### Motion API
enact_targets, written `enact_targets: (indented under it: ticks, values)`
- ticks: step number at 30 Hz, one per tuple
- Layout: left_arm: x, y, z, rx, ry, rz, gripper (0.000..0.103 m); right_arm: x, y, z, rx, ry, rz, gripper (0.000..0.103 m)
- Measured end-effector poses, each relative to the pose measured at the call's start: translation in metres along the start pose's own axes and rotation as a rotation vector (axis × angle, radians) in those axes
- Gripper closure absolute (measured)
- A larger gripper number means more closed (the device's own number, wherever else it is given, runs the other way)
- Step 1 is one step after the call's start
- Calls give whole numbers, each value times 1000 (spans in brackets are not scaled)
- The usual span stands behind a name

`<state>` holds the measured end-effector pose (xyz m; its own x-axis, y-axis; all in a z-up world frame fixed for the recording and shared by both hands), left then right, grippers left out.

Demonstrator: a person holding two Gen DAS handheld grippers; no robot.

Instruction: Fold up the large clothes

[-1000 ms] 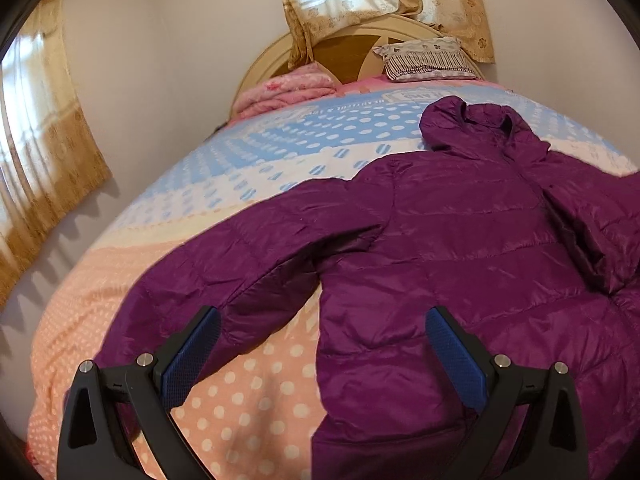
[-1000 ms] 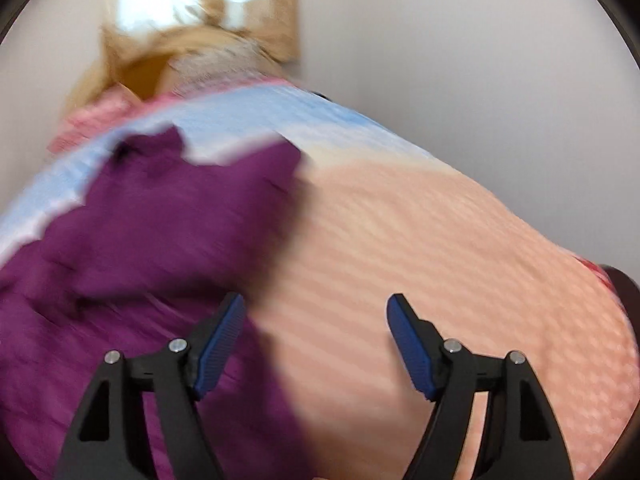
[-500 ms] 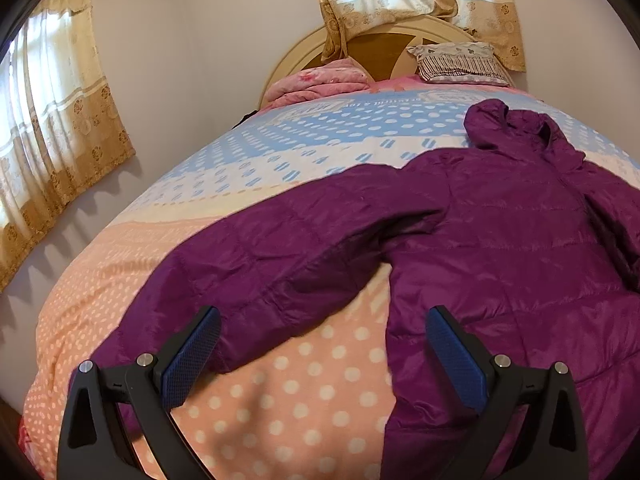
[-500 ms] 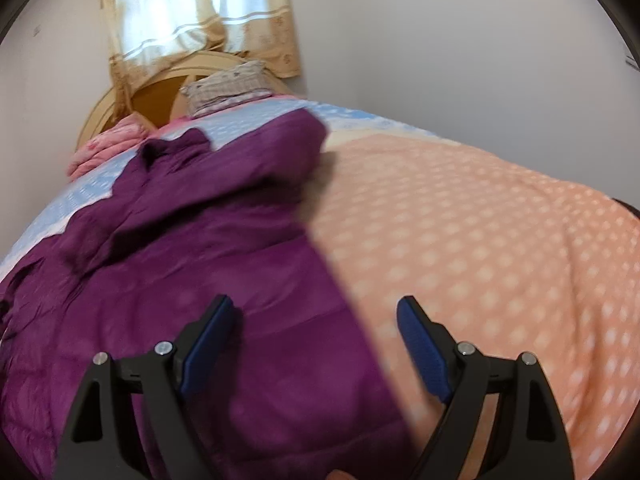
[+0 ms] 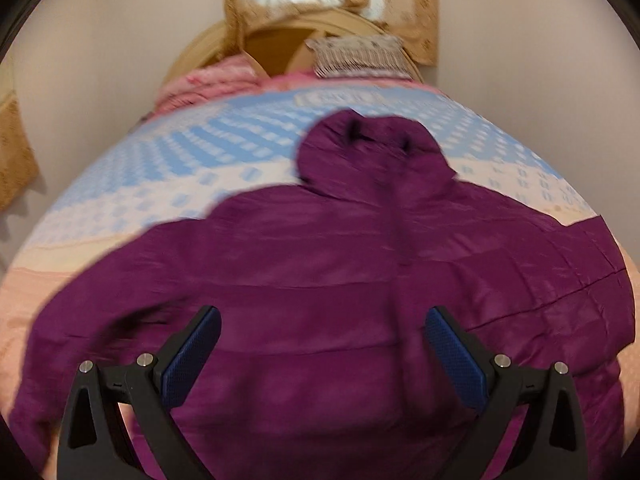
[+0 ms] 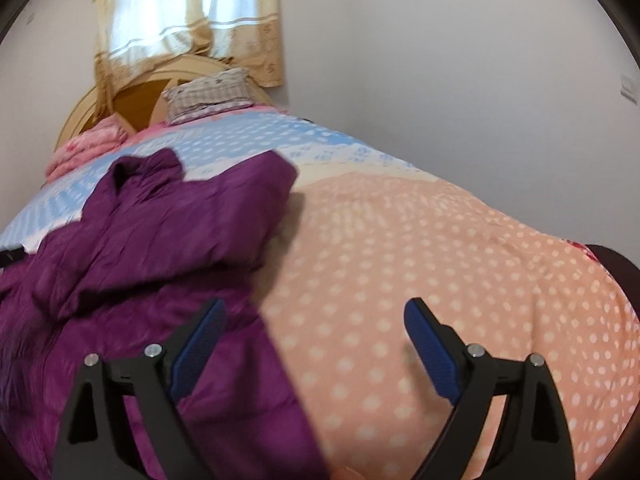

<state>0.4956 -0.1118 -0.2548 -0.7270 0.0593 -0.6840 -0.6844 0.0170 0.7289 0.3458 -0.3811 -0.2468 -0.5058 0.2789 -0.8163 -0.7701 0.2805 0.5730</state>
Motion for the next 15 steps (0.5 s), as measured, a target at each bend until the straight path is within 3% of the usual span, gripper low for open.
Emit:
enact_targets:
  ticks: [2, 4, 5, 7, 9, 15]
  values:
    - [2, -12, -24, 45, -26, 17, 5, -3, -2, -6, 8, -8, -2, 10]
    - [10, -17, -42, 73, -62, 18, 50, -7, -5, -10, 1, -8, -6, 9]
    - [16, -22, -49, 98, -81, 39, 89, -9, -6, -12, 2, -7, -7, 8]
    - [20, -24, -45, 95, -70, 43, 91, -13, -7, -16, 2, -12, -16, 8]
    - [19, -18, -28, 40, -52, 6, 92, -17, -6, -18, -16, -26, -31, 6]
    - [14, -2, 13, -20, -30, -61, 92, -22, -7, -7, -44, -27, -48, 5]
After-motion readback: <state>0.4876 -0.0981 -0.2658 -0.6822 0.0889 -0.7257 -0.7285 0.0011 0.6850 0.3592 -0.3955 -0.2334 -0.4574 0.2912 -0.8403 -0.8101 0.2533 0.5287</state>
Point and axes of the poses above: each gripper's, at about its wrist camera, not at the fingertips, and y roughly against the way its jaws point, z to its left, x to its underside, the point moved 10 cm from there along -y, roughly the way its jaws point, and after that the axes turned 2 degrees about z, right-handed, at the moved point
